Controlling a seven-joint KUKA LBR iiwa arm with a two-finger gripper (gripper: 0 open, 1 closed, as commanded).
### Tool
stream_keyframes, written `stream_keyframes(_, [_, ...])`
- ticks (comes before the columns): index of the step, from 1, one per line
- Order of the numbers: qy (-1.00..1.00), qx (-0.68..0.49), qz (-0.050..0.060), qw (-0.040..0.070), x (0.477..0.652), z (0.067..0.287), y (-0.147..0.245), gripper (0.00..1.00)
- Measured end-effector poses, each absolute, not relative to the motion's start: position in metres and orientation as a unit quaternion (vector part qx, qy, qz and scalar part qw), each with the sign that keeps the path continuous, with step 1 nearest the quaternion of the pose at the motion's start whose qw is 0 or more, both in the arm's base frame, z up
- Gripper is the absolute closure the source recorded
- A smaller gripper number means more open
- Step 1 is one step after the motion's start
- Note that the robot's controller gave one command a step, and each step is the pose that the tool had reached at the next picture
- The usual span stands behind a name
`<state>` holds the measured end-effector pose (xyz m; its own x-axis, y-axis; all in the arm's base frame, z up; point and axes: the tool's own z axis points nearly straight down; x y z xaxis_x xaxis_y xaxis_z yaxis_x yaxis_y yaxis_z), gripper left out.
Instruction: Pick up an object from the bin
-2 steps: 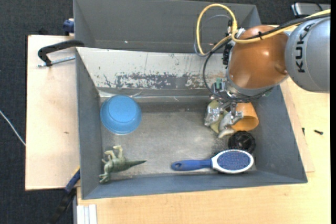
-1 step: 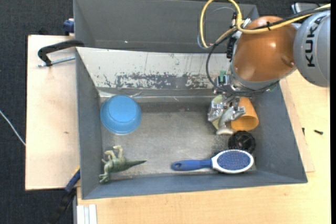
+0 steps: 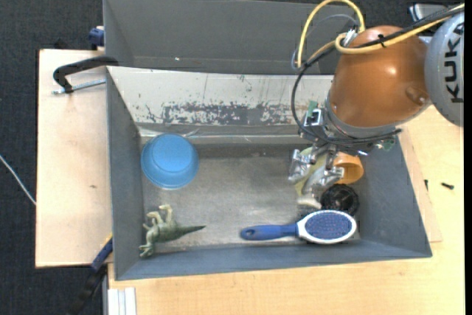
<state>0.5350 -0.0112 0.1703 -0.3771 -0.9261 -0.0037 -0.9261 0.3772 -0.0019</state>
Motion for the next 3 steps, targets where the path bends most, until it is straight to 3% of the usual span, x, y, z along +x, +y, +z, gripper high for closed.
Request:
stream_keyframes(1, [0.830, -0.558, 0.000, 0.001, 0.535, 0.169, -0.012, 1.00])
stream_keyframes(2, [0.613, -0.790, 0.002, -0.001, 0.542, 0.097, -0.021, 1.00])
stream_keyframes(3, [0.621, -0.784, 0.000, 0.002, 0.538, 0.085, -0.023, 1.00])
